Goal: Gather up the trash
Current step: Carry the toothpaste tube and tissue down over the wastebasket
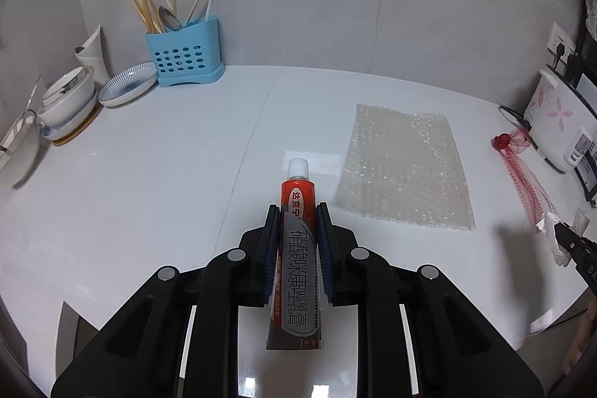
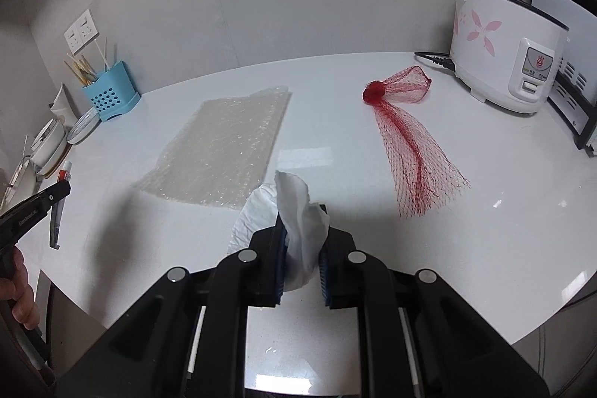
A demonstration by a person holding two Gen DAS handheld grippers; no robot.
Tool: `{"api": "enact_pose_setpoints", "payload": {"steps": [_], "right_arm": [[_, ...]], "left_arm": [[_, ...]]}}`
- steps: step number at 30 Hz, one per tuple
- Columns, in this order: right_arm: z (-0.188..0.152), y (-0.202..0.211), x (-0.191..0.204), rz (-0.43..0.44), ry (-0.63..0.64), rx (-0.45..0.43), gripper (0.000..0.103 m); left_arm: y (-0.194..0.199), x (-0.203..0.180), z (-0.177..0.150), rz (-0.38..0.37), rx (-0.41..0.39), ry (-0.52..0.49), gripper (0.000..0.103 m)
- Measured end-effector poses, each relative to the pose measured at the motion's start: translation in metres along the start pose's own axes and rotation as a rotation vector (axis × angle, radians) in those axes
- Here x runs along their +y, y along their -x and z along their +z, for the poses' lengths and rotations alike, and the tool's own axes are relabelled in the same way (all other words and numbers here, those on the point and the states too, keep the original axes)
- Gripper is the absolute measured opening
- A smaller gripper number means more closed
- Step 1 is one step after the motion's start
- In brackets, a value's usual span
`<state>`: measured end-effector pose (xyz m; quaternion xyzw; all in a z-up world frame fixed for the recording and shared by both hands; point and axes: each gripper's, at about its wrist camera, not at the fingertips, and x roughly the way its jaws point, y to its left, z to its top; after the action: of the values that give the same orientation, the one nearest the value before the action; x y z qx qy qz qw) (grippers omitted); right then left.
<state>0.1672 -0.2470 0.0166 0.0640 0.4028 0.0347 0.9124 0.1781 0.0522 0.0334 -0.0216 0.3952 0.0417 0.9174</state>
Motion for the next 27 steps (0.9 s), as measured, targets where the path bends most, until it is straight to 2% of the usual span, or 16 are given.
{"api": "enact_pose_setpoints", "payload": {"steps": [15, 27], "right_arm": [[-0.056, 0.072, 0.024, -0.027, 0.088, -0.109, 0.013], [-0.104, 0.116, 0.046, 0.015, 0.139, -0.174, 0.013]], "left_arm": [[0.081, -0.008, -0.065, -0.090, -0.071, -0.020, 0.019], [0.128, -0.013, -0.120, -0.145, -0.124, -0.020, 0.019]]}}
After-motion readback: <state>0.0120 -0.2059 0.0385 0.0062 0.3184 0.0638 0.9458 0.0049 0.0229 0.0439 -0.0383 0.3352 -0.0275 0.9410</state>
